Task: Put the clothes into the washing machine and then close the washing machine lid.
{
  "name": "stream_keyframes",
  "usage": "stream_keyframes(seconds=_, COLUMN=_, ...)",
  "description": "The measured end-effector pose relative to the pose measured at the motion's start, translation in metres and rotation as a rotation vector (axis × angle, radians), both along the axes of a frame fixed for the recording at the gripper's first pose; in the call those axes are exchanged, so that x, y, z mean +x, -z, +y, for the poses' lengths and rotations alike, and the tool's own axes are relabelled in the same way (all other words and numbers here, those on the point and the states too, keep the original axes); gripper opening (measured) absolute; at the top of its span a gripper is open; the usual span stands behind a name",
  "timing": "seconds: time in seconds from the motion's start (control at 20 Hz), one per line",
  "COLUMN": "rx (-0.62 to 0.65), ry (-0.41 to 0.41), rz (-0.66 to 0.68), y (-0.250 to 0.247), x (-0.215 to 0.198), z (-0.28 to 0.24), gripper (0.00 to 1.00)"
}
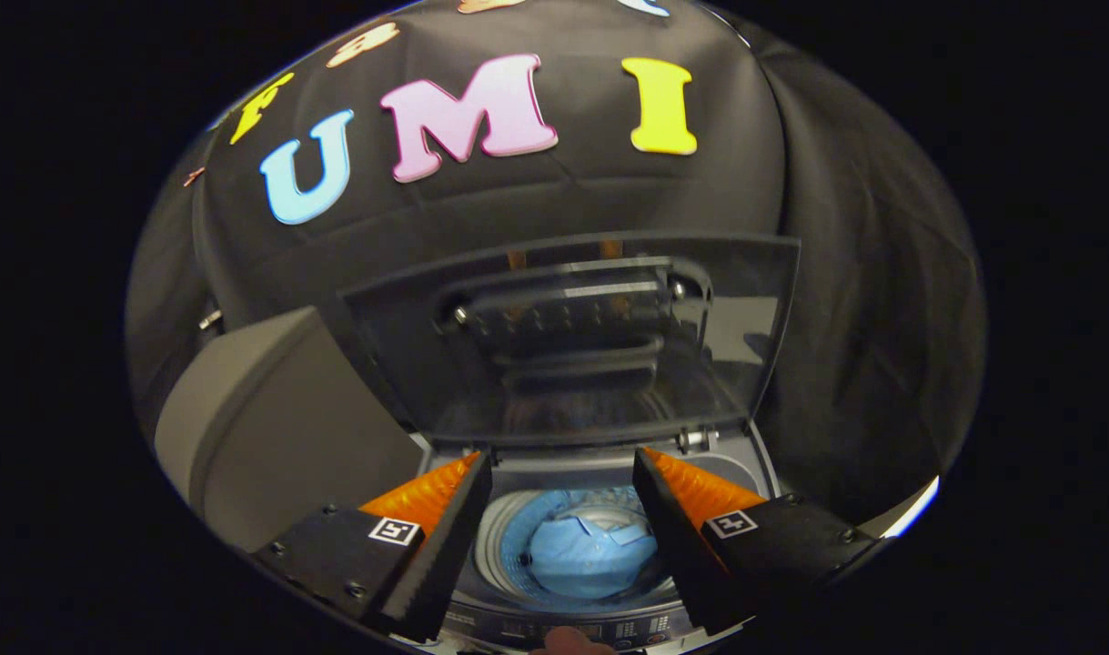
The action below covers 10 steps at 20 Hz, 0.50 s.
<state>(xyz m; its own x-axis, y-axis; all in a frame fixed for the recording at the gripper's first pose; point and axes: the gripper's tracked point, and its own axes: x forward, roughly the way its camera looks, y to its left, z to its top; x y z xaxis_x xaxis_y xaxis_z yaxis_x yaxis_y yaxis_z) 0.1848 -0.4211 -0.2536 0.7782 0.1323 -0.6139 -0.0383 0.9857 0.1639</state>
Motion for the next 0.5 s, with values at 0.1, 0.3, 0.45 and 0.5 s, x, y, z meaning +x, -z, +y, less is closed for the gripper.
stream_keyframes(seconds=0.1, rx=0.009, ry=-0.005, rz=-0.067, y=-0.032, x=0.004, z=0.006, gripper=0.98)
stream_keyframes(seconds=0.3, rx=-0.016, ry=-0.002, rz=-0.289, y=-0.112, x=0.020, z=0.002, gripper=0.98)
stream_keyframes(seconds=0.45, rx=-0.017, ry=-0.004, rz=-0.453, y=-0.144, x=0.031, z=0.003, gripper=0.98)
stream_keyframes(seconds=0.5, rx=-0.016, ry=-0.009, rz=-0.453, y=-0.134, x=0.035, z=0.005, gripper=1.00)
